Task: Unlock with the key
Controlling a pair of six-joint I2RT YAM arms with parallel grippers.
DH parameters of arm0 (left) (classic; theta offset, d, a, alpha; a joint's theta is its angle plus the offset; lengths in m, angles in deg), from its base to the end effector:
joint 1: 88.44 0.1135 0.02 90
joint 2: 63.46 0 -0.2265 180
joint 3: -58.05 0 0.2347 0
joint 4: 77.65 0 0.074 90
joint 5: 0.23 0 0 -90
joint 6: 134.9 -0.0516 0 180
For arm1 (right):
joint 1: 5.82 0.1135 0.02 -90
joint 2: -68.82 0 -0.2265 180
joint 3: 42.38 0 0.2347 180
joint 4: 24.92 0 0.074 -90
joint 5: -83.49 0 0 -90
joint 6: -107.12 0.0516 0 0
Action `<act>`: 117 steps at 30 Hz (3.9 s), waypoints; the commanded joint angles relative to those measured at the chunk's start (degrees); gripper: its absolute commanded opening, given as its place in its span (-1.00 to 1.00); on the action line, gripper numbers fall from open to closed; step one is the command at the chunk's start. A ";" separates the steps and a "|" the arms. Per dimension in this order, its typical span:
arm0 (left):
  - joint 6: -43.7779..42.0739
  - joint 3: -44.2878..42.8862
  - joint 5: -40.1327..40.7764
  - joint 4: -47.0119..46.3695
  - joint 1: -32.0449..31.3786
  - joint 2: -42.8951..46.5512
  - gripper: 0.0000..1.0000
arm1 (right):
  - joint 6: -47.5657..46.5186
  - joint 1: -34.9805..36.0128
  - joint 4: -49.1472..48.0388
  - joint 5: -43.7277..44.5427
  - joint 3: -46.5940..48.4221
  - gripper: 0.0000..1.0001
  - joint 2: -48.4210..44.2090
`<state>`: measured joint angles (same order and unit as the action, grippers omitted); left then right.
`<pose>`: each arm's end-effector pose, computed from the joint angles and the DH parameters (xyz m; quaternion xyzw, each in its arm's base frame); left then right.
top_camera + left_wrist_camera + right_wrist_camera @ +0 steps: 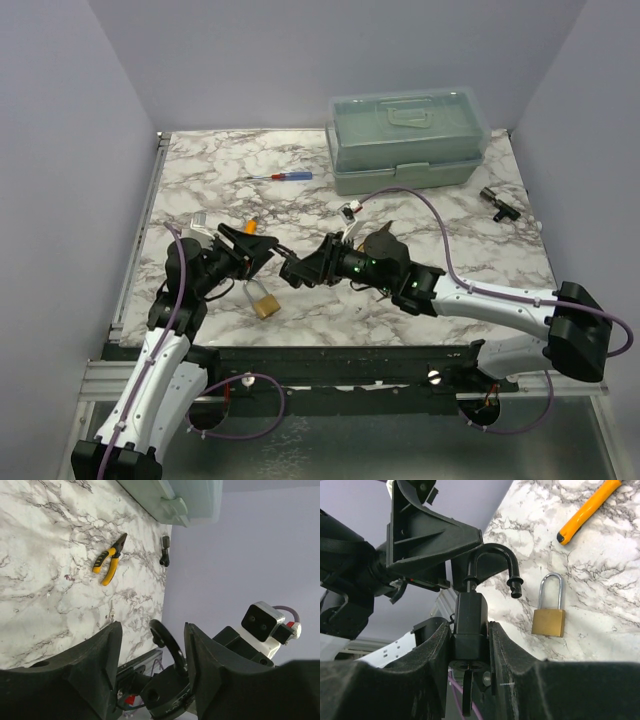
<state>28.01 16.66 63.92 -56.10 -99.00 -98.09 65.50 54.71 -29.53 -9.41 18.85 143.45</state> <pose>0.1759 -0.0557 0.2391 -0.2829 0.7313 -0.5282 0.3259 0.1514 0.2732 0.2583 -0.0967 0.7530 0.5406 0.3626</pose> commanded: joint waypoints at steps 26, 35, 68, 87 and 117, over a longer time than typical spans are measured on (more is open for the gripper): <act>-0.16 11.28 5.86 -22.90 0.25 5.84 -0.92 | 20.65 -4.93 -25.49 -7.43 -4.95 -1.00 7.16; -3.47 16.41 8.80 -21.40 0.26 12.34 0.22 | 22.37 -6.72 -28.70 -9.33 -6.43 -1.00 10.07; -39.44 -18.15 11.12 20.16 0.95 -7.38 0.98 | 18.20 -23.88 -29.66 -15.12 -2.69 -1.00 28.39; -38.87 -17.29 10.27 18.95 2.59 -6.47 0.98 | 26.48 -25.05 -30.45 -22.89 9.17 -0.41 46.91; -38.89 -17.03 12.09 19.14 2.73 -6.15 0.98 | 6.12 -25.03 8.79 -9.44 10.43 0.99 28.27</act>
<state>-10.24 -0.95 75.24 -36.56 -96.67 -104.65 76.78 30.06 -29.81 -23.03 27.64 175.21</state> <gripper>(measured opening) 0.988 0.992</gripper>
